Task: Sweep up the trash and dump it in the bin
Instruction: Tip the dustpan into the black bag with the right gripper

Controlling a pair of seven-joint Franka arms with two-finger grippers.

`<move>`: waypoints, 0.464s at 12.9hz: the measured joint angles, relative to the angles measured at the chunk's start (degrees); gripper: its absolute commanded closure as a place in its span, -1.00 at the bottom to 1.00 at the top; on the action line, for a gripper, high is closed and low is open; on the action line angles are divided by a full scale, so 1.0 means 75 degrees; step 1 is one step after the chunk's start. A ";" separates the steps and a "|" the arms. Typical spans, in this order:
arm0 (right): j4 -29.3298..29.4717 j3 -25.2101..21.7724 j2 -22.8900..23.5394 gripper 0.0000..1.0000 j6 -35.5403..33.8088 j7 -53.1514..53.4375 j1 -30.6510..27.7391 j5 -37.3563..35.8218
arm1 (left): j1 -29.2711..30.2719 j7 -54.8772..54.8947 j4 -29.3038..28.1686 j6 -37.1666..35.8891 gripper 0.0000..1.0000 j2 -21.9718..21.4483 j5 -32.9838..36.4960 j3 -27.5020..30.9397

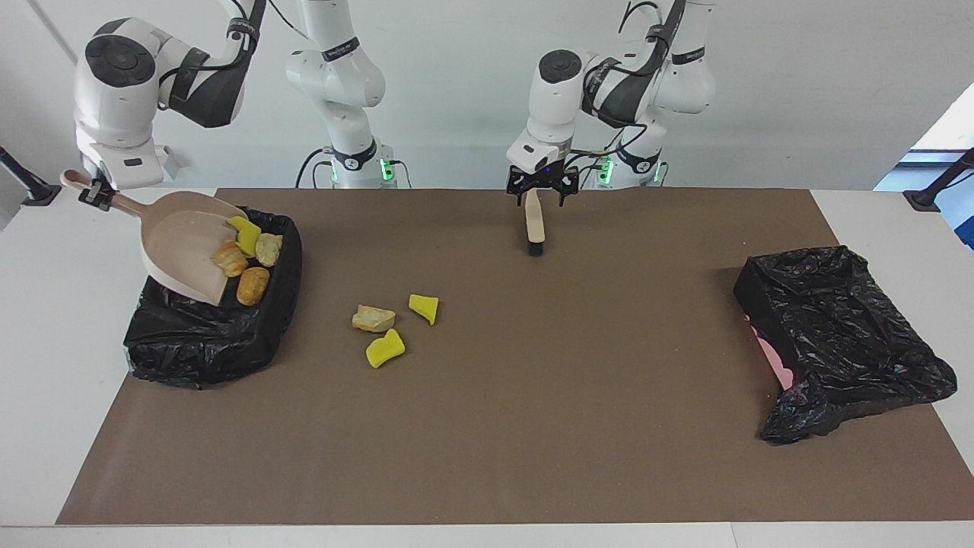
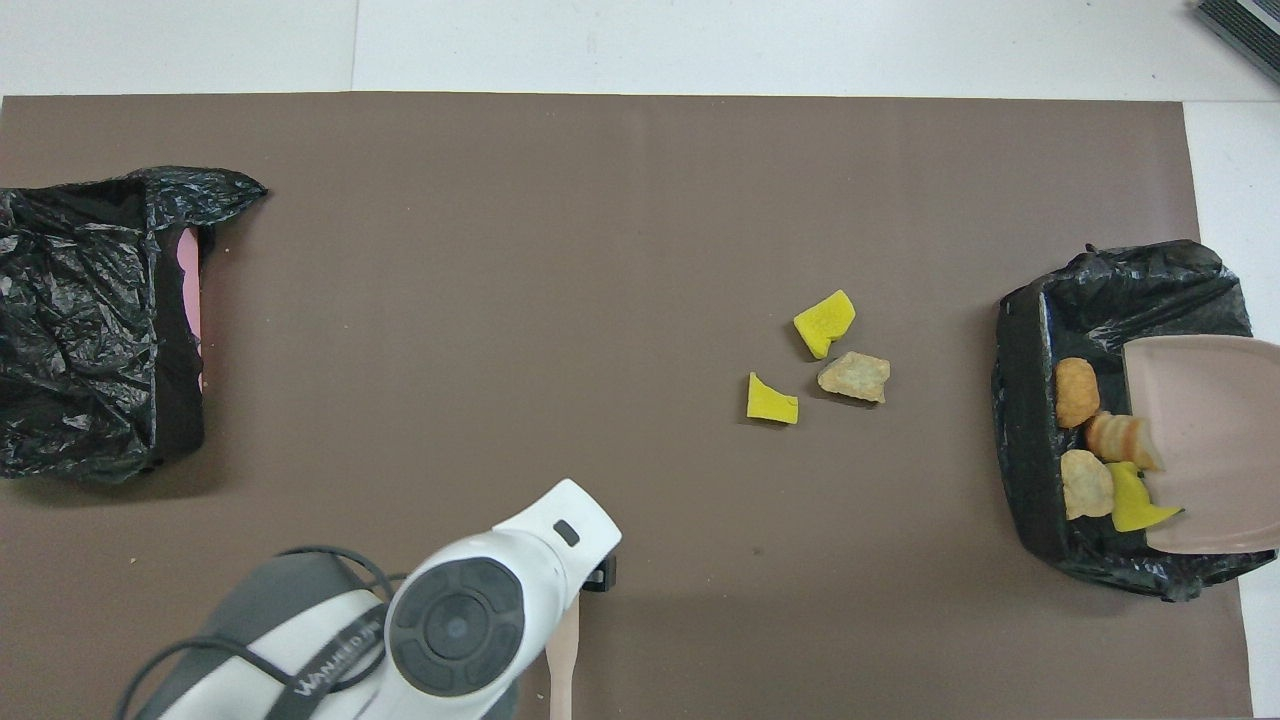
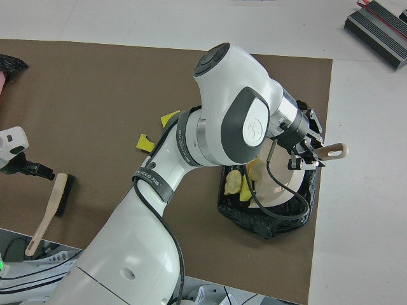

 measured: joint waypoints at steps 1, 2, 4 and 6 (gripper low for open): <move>-0.0032 -0.0004 -0.0037 1.00 0.0005 0.0000 -0.0004 -0.0192 | 0.0501 0.0594 0.0545 -0.0439 -1.00 0.0007 0.0013 0.0016; -0.0047 -0.0007 -0.0056 1.00 0.0011 -0.0001 -0.0005 -0.0364 | 0.0972 0.1163 0.1124 -0.0913 -1.00 0.0031 0.0027 0.0027; -0.0044 -0.0010 -0.0108 1.00 0.0012 -0.0059 -0.0006 -0.0622 | 0.1676 0.2011 0.2259 -0.1806 -1.00 0.0175 0.0230 0.0044; 0.0040 -0.0006 -0.0324 1.00 -0.0022 -0.0154 0.0006 -0.0698 | 0.2123 0.2509 0.3343 -0.2478 -1.00 0.0401 0.0486 0.0047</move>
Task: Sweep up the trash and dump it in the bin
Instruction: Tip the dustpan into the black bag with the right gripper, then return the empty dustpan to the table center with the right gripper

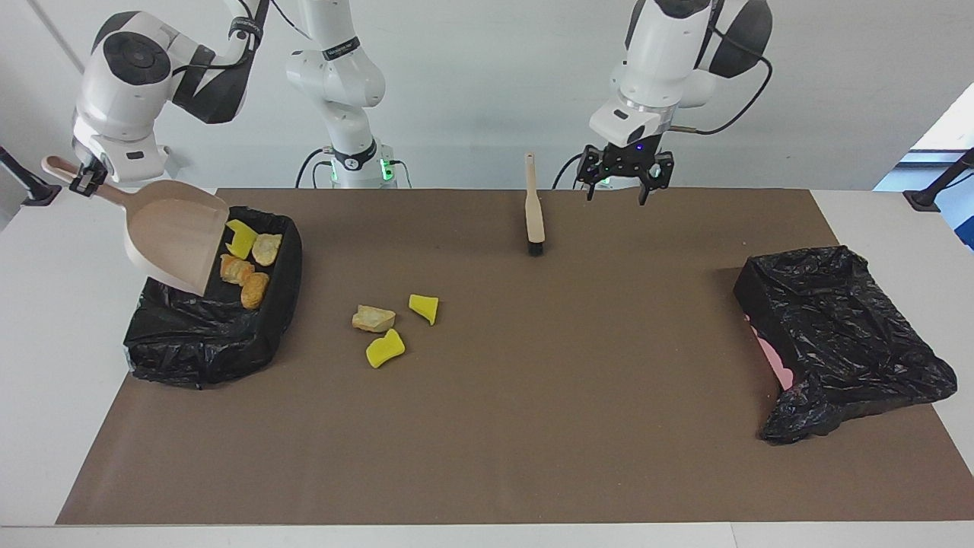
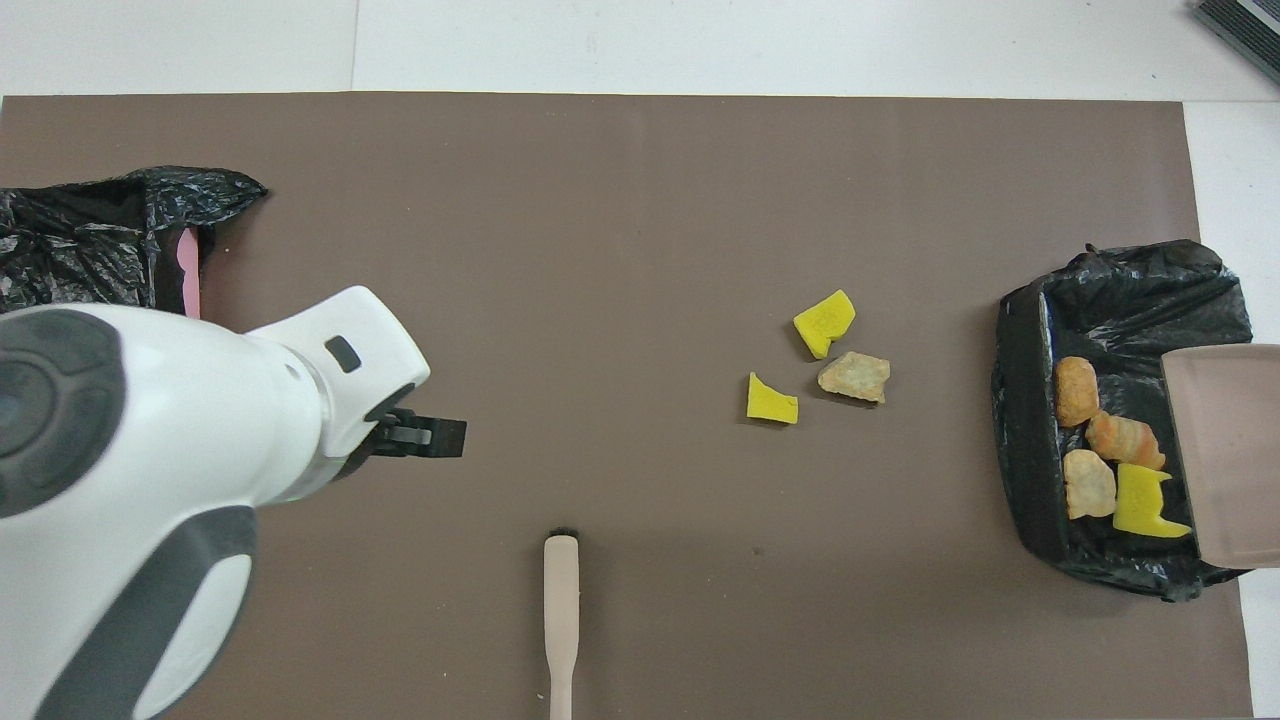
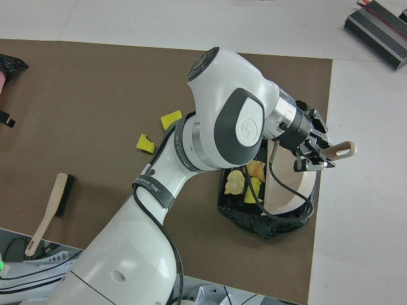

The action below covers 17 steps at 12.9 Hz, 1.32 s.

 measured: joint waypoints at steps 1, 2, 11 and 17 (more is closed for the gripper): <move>0.0102 0.0000 -0.0156 1.00 -0.0166 -0.0021 0.0047 0.0002 | 0.0254 0.0329 0.0553 -0.0465 -1.00 0.0101 0.0035 0.0004; 0.0252 0.0001 -0.0295 1.00 -0.0407 -0.0020 0.0086 0.0089 | 0.0524 0.0747 0.1042 -0.0974 -1.00 0.0166 0.0047 0.0013; 0.0728 0.0582 -0.0460 1.00 -0.1506 0.4194 0.0895 0.3017 | 0.2102 0.2224 0.2971 -0.3148 -1.00 0.0657 0.0048 0.0095; 0.1081 0.1543 -0.0044 1.00 -0.1866 0.9387 0.2263 0.4467 | 0.2193 0.2359 0.3062 -0.3232 -1.00 0.0608 0.0048 0.0158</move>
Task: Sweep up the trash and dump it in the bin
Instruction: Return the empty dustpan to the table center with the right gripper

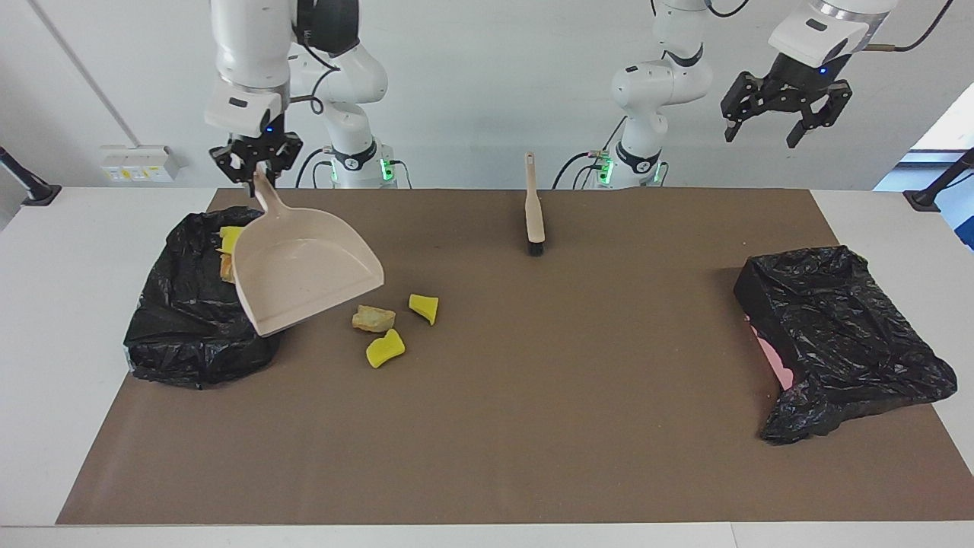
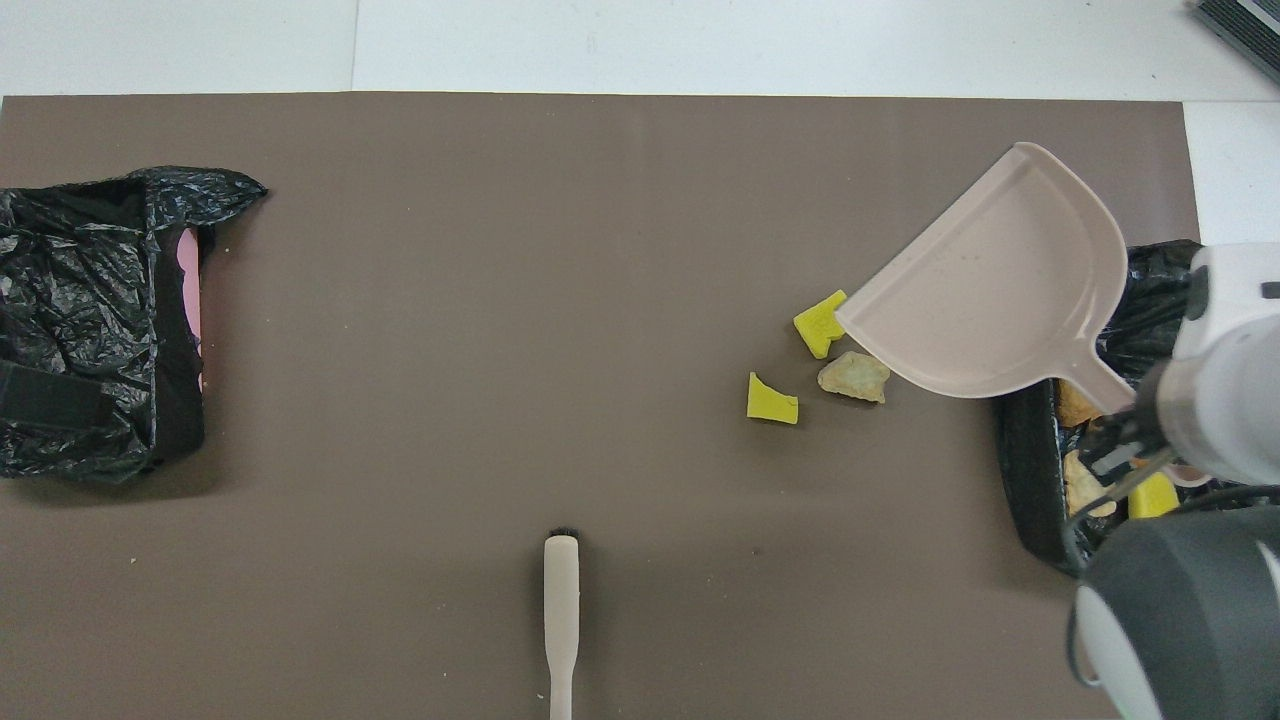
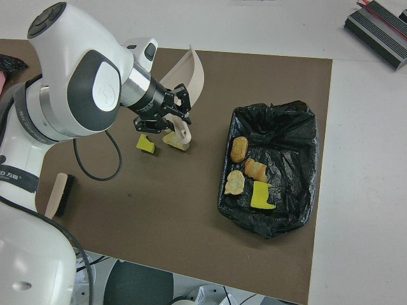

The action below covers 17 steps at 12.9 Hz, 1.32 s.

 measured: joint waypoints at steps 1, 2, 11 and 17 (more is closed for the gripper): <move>0.0120 0.0015 0.0238 1.00 0.0000 0.0848 0.0296 0.0128 | 0.0001 0.0000 0.0000 -0.0004 -1.00 0.0000 0.0000 0.0003; 0.0311 0.0013 0.0572 1.00 0.0002 0.1802 0.0610 0.0300 | 0.0002 0.0000 0.0000 -0.0008 -1.00 0.0000 0.0000 0.0006; 0.3125 0.0013 0.4473 1.00 0.1479 0.7727 0.3002 0.1581 | 0.0002 0.0000 0.0000 -0.0017 -1.00 0.0000 0.0000 0.0009; 0.3679 0.0017 0.5529 1.00 0.2185 0.8083 0.3948 0.1711 | 0.0002 0.0001 0.0000 -0.0019 -1.00 0.0000 0.0000 0.0009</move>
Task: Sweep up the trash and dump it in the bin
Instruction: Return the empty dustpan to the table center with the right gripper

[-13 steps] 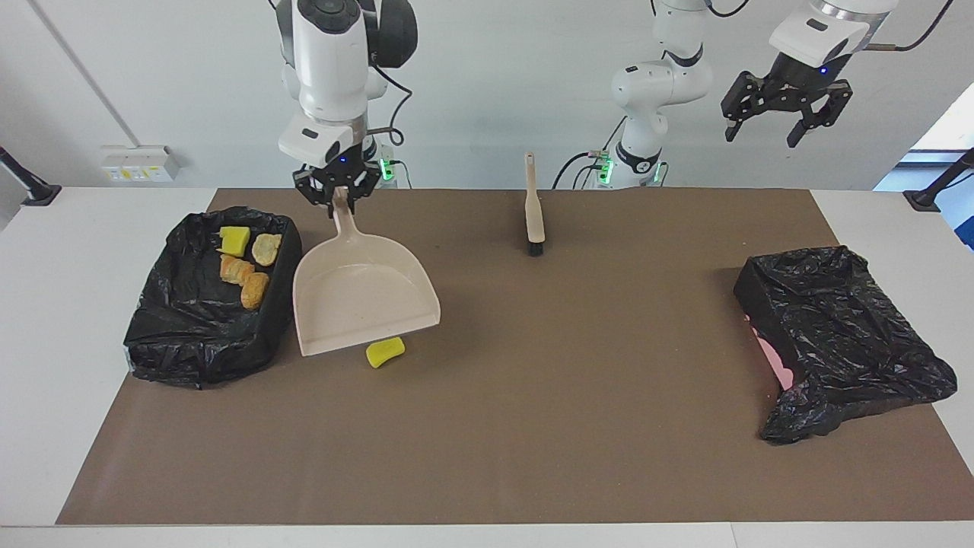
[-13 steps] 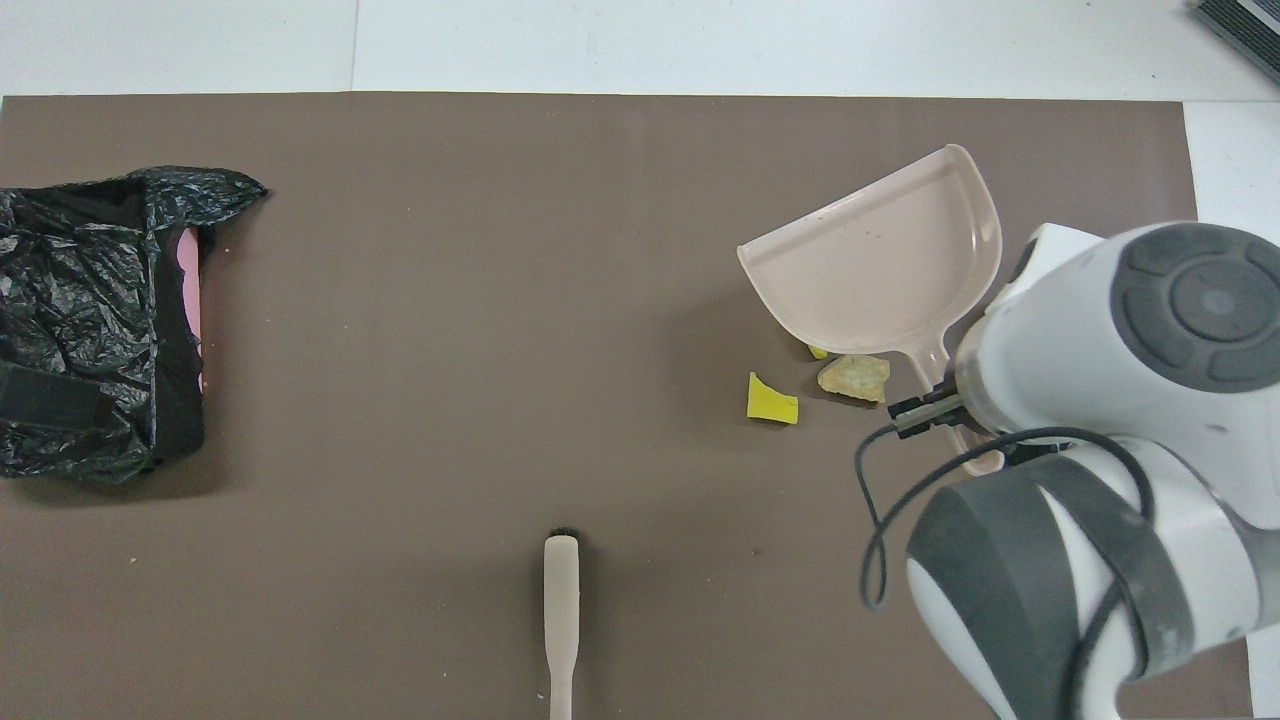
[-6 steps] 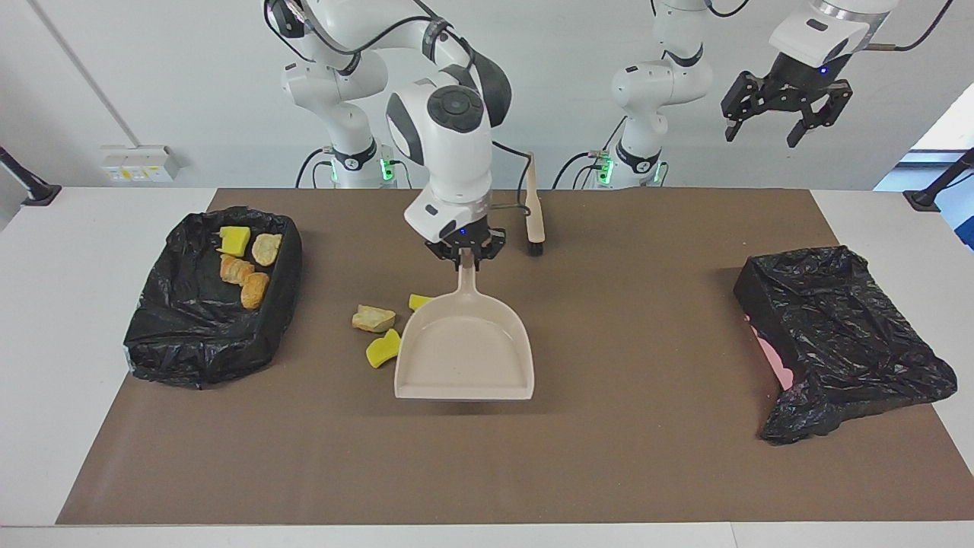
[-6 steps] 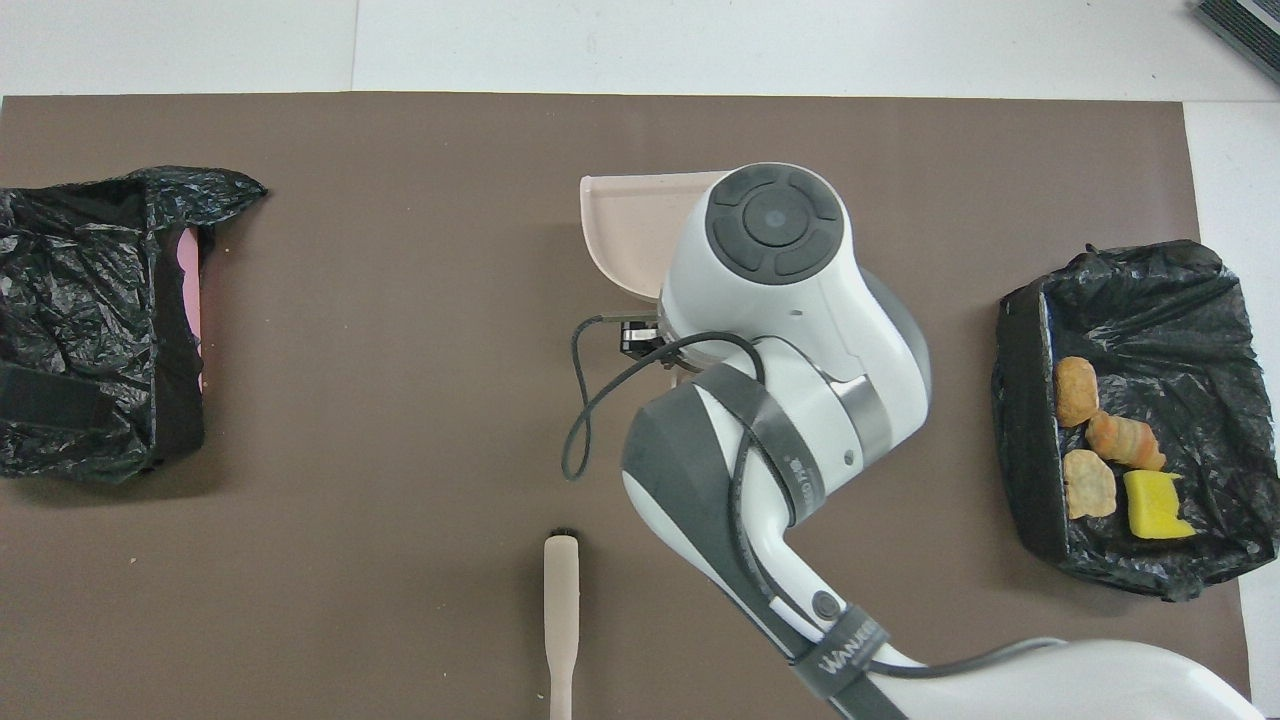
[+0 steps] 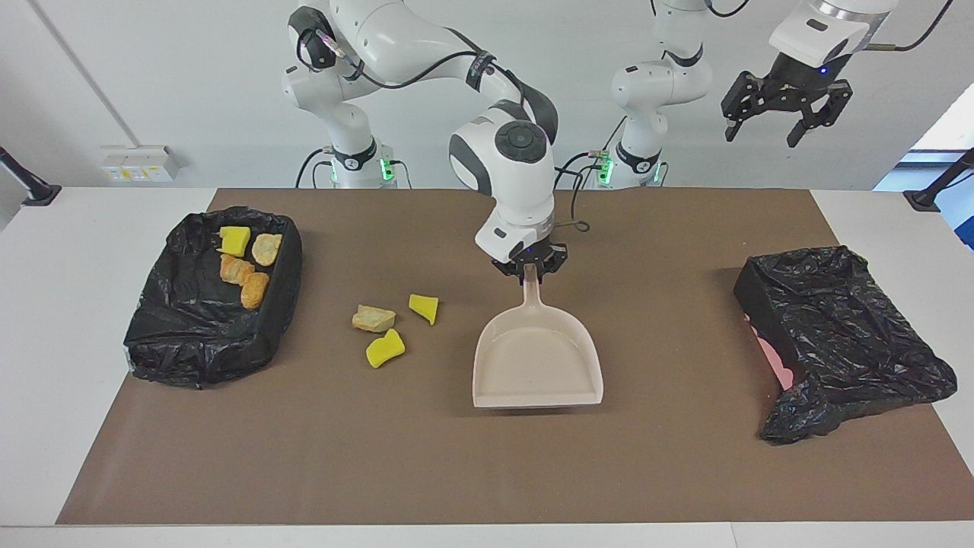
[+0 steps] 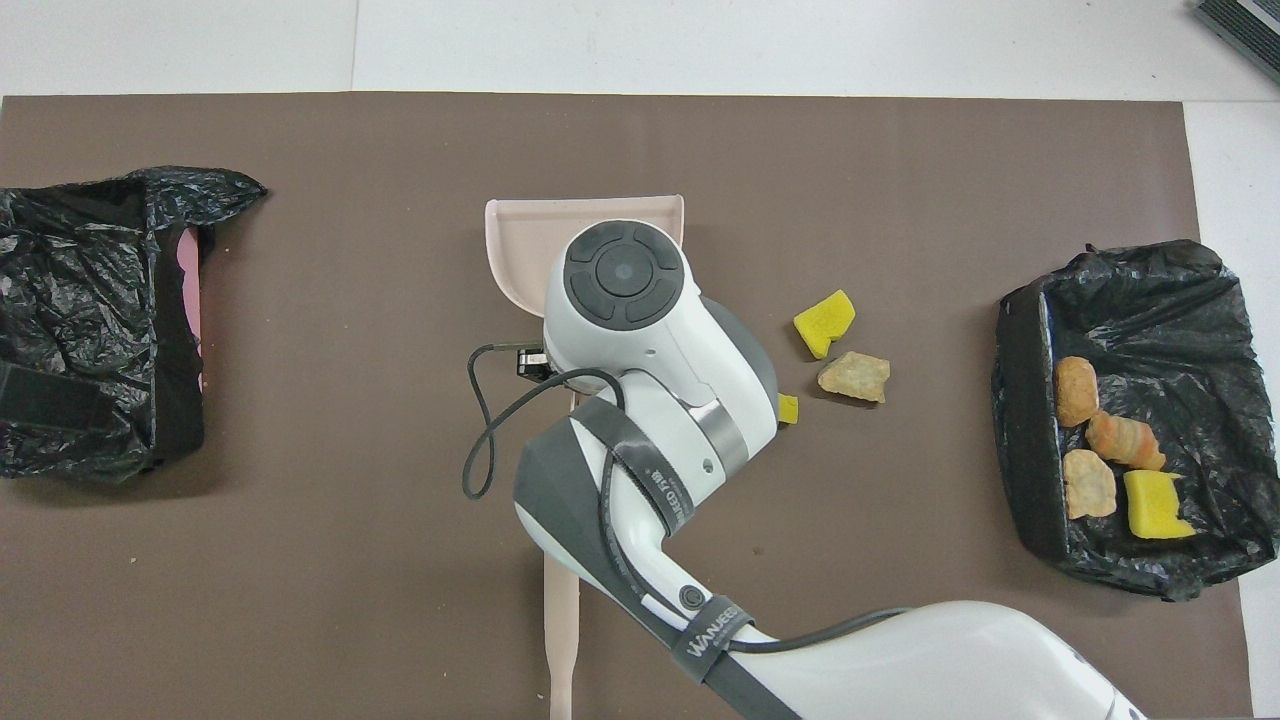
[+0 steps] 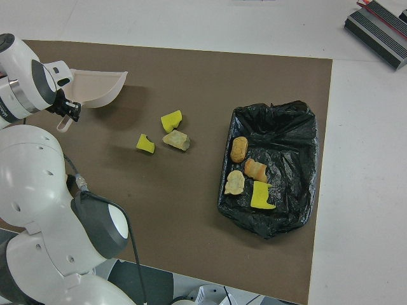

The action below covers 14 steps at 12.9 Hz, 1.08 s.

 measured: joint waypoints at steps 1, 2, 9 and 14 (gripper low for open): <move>0.0007 -0.0003 0.0103 1.00 0.0113 0.0001 0.0085 -0.0001 | 0.0000 0.0000 0.0000 0.0000 -1.00 0.0000 0.0000 0.0000; 0.0008 -0.0004 0.0215 1.00 0.0266 0.0001 0.0139 -0.0019 | 0.0000 0.0000 0.0000 -0.0001 -1.00 0.0000 0.0000 0.0000; -0.0022 -0.0034 0.0850 -0.06 0.1264 0.0001 0.0168 -0.0043 | 0.0000 0.0000 0.0000 -0.0002 -1.00 0.0000 0.0000 0.0000; -0.0016 -0.0014 0.0499 -1.00 0.0789 0.0001 0.0263 -0.0702 | 0.0000 0.0000 0.0000 -0.0004 -1.00 0.0000 0.0000 0.0000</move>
